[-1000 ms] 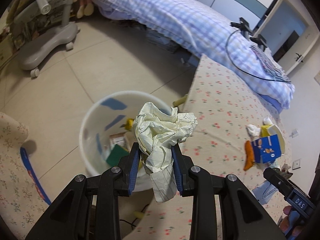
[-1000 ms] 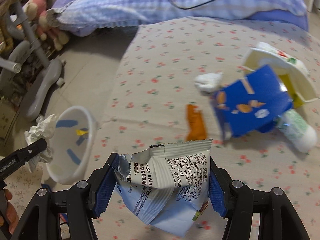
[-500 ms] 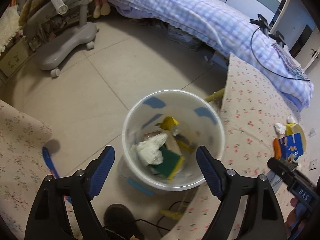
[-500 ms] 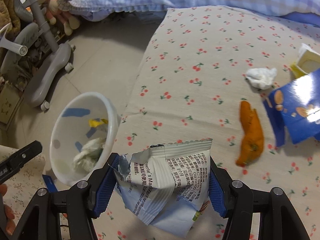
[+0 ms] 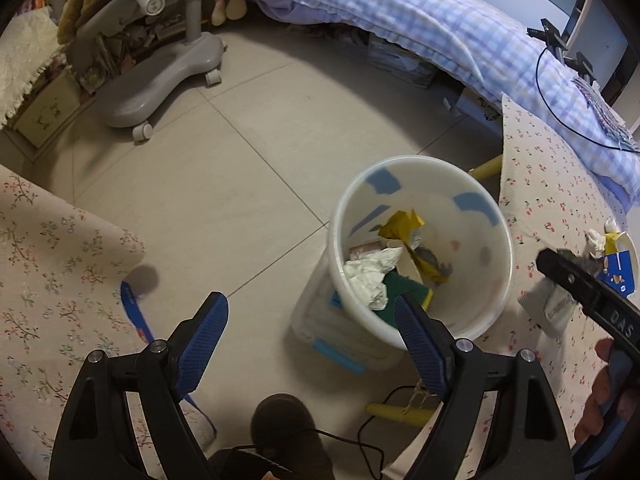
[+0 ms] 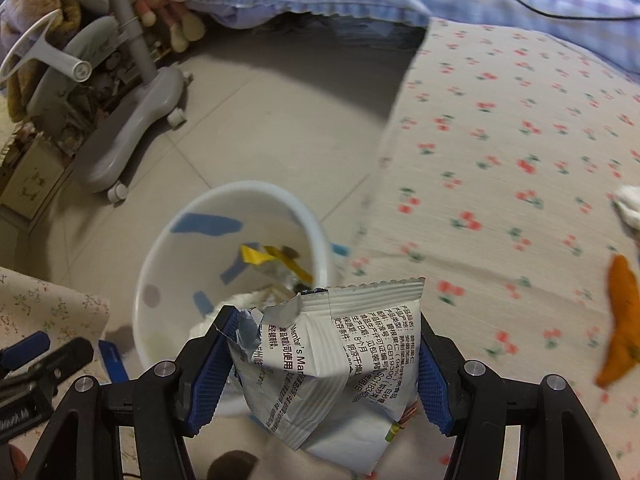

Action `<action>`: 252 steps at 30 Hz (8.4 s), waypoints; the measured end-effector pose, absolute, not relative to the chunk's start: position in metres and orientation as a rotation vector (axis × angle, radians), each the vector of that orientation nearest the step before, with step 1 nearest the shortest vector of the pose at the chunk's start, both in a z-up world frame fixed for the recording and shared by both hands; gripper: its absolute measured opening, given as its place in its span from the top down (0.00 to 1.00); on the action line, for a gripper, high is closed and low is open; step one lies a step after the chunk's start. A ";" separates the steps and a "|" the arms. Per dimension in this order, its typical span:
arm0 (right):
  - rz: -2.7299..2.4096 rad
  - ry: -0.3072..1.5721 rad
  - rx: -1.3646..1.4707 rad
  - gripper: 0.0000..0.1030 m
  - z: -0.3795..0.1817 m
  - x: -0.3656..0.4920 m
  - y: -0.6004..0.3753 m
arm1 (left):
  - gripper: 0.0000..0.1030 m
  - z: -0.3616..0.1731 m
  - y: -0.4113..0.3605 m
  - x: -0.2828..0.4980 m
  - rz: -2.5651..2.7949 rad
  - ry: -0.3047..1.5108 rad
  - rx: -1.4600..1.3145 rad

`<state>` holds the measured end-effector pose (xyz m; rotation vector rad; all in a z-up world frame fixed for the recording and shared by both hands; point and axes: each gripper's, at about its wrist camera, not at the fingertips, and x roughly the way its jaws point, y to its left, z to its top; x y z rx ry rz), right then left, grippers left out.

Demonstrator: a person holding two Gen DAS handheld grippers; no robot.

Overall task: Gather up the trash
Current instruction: 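Move the right tool over the wastebasket and open it to drop the white wrapper, then grasp the blue almond box with the right tool while the left tool approaches the orange toy, then grasp the orange toy with the left tool and carry it to the wastebasket, then open the left tool over the wastebasket while the right tool drops the blue box in, then grasp the white yogurt bottle with the right tool while the left tool reaches the tissue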

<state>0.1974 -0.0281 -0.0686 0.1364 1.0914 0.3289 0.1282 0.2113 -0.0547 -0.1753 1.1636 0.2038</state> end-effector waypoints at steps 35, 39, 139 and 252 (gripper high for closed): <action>0.211 1.014 0.117 0.14 -0.030 0.177 -0.107 | 0.15 -0.039 0.159 0.130 0.094 1.167 -0.155; 0.139 1.009 0.133 0.14 -0.020 0.173 -0.145 | 0.15 -0.035 0.132 0.134 0.057 1.168 -0.131; -0.073 1.089 0.140 0.13 -0.008 0.117 -0.323 | 0.78 -0.035 -0.094 0.172 -0.316 1.118 -0.108; -0.099 1.142 0.003 0.08 -0.061 0.199 -0.285 | 0.01 -0.032 0.039 0.166 -0.085 1.134 -0.078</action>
